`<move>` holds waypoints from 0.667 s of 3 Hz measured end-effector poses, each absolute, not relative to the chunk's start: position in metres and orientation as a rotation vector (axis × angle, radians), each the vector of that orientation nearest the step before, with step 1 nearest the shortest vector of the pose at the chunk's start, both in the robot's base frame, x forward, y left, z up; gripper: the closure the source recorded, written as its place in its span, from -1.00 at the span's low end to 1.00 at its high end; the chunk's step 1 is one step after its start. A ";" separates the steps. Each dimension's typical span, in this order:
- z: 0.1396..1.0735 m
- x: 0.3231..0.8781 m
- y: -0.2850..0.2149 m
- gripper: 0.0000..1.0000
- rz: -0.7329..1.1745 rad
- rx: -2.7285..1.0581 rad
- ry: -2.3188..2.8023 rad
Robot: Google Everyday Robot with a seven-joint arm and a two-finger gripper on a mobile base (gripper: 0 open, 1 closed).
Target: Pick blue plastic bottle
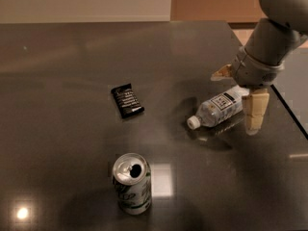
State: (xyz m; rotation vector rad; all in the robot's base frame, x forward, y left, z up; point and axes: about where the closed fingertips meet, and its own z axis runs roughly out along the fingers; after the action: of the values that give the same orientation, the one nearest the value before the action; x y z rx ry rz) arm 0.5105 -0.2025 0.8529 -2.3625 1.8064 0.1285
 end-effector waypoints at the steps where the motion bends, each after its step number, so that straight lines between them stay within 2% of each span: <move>1: 0.848 0.509 -0.199 -1.00 0.142 -2.391 1.798; 2: 0.844 0.505 -0.196 -0.70 0.144 -2.409 1.803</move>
Offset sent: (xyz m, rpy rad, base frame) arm -0.0175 0.0095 -0.0128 -0.0500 0.0638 0.0319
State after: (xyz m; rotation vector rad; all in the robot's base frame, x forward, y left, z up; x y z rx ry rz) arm 0.5047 -0.1959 0.8437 -2.4087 1.8034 0.1441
